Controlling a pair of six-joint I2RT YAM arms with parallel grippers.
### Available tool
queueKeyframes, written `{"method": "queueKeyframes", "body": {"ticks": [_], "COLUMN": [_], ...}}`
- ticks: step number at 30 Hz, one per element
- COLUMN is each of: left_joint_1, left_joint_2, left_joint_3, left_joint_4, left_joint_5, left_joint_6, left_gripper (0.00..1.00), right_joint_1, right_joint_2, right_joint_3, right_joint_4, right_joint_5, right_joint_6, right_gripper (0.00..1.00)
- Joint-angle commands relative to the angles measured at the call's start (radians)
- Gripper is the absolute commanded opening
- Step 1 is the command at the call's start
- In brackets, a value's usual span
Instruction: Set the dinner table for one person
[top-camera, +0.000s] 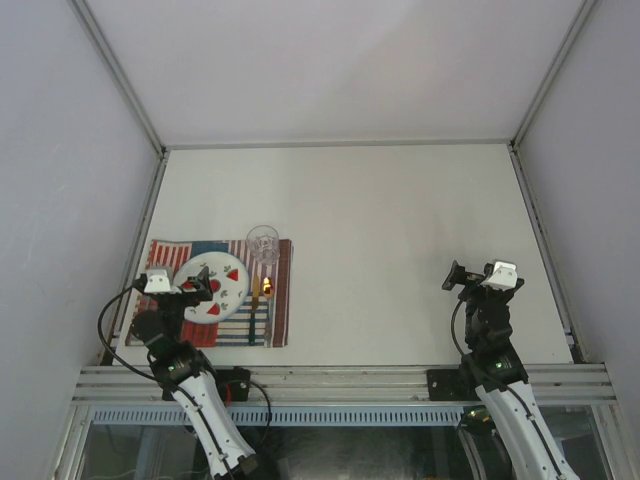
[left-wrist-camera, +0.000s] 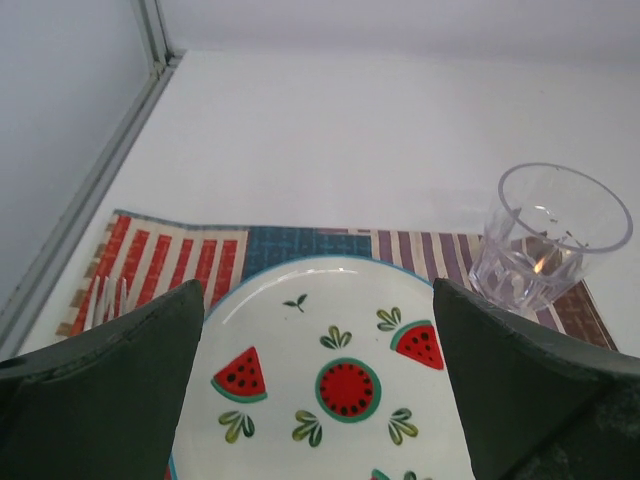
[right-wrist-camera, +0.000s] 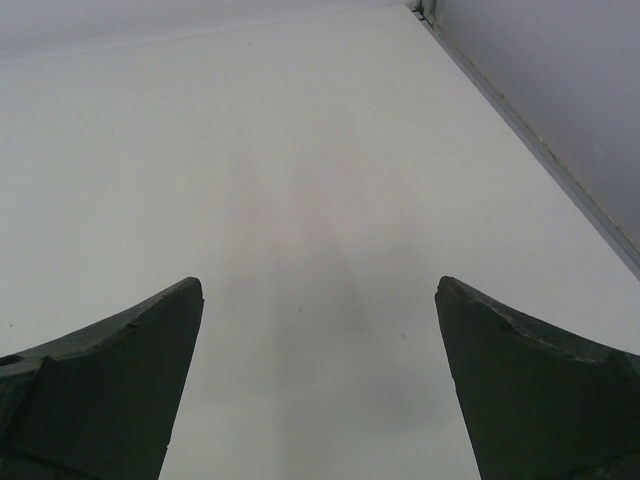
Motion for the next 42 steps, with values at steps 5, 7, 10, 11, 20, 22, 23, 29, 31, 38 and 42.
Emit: {"method": "queueKeyframes", "body": {"ticks": [5,7,10,11,20,22,23,29,31,38,42], "left_joint_1": [0.011,0.010,0.010,0.010,0.010,0.010,0.010,0.010,0.009,0.006,0.004], "left_joint_2": [-0.132,-0.134,-0.195,-0.221,-0.178,-0.180,-0.176,-0.174,-0.162,-0.121,-0.160], "left_joint_3": [-0.072,-0.073,-0.079,-0.081,-0.079,-0.078,-0.078,-0.078,-0.076,-0.071,-0.021], "left_joint_4": [-0.052,-0.054,-0.082,-0.099,-0.067,-0.069,-0.068,-0.065,-0.060,-0.043,-0.177], "left_joint_5": [0.025,0.019,0.051,0.066,0.161,0.159,0.160,0.158,0.158,0.019,-0.353], "left_joint_6": [0.001,-0.003,0.006,0.011,0.044,0.044,0.046,0.046,0.048,0.001,-0.109], "left_gripper": [1.00,1.00,1.00,1.00,1.00,1.00,1.00,1.00,1.00,1.00,1.00], "right_joint_1": [-0.006,-0.006,-0.006,-0.006,-0.006,-0.006,-0.006,-0.006,-0.006,-0.005,-0.006], "right_joint_2": [-0.078,-0.078,-0.078,-0.078,-0.078,-0.078,-0.078,-0.078,-0.078,-0.078,-0.078], "right_joint_3": [-0.050,-0.050,-0.050,-0.050,-0.050,-0.050,-0.049,-0.050,-0.050,-0.050,-0.051], "right_joint_4": [-0.064,-0.064,-0.065,-0.065,-0.064,-0.064,-0.065,-0.064,-0.064,-0.065,-0.065], "right_joint_5": [-0.007,-0.008,-0.007,-0.007,-0.007,-0.007,-0.007,-0.007,-0.007,-0.007,-0.007], "right_joint_6": [0.018,0.018,0.018,0.018,0.018,0.018,0.018,0.018,0.018,0.018,0.018], "right_gripper": [1.00,1.00,1.00,1.00,1.00,1.00,1.00,1.00,1.00,1.00,1.00]}}
